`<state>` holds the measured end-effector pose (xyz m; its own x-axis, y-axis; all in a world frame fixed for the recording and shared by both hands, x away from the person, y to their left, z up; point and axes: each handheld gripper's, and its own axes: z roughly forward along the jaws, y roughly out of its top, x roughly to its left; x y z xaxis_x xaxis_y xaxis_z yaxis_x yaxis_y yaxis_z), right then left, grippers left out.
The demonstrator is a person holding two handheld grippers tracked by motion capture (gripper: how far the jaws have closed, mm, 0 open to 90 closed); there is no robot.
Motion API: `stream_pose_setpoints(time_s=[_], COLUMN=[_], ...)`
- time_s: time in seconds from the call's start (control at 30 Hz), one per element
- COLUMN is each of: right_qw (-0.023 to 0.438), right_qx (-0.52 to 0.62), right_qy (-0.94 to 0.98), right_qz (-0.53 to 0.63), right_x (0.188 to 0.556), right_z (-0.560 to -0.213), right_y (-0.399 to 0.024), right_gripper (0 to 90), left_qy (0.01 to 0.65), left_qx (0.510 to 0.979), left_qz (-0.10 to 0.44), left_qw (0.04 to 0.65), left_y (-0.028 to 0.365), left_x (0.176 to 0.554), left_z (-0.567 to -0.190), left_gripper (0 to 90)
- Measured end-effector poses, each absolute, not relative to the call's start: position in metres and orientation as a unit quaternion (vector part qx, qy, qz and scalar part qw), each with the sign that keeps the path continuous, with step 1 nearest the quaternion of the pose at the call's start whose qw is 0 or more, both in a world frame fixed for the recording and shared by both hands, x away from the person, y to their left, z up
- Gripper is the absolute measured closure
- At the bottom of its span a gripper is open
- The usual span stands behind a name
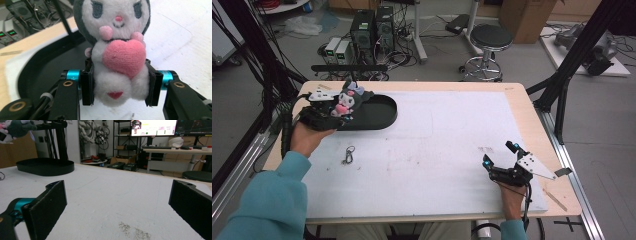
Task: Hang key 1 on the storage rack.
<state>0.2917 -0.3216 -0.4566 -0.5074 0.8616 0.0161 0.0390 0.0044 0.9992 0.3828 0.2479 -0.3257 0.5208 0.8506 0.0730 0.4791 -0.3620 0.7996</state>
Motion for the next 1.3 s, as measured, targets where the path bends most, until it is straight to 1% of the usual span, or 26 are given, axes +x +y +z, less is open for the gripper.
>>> stream_pose_setpoints(time_s=[0.1, 0.37, 0.7, 0.93, 1.3], right_qw=[0.339, 0.339, 0.339, 0.337, 0.337], right_qx=[0.362, 0.362, 0.362, 0.364, 0.364], right_qy=[0.622, 0.622, 0.622, 0.622, 0.622], right_qz=[0.606, 0.605, 0.605, 0.605, 0.605], right_x=[0.292, 0.292, 0.291, 0.291, 0.291], right_z=[-0.457, -0.457, -0.457, -0.457, -0.457], right_y=[-0.321, -0.322, -0.321, -0.321, -0.321], right_gripper=[0.7, 0.7, 0.7, 0.7, 0.7], left_qy=[0.431, 0.442, 0.469, 0.480, 0.483], left_qx=[0.780, 0.772, 0.756, 0.747, 0.746], left_qz=[0.253, 0.263, 0.270, 0.272, 0.272], left_qw=[0.376, 0.372, 0.367, 0.370, 0.369], left_y=[0.259, 0.273, 0.293, 0.300, 0.300], left_x=[0.383, 0.385, 0.401, 0.407, 0.414], left_z=[-0.317, -0.308, -0.295, -0.289, -0.286], left_gripper=[53.0, 53.0, 53.0, 53.0, 52.9])
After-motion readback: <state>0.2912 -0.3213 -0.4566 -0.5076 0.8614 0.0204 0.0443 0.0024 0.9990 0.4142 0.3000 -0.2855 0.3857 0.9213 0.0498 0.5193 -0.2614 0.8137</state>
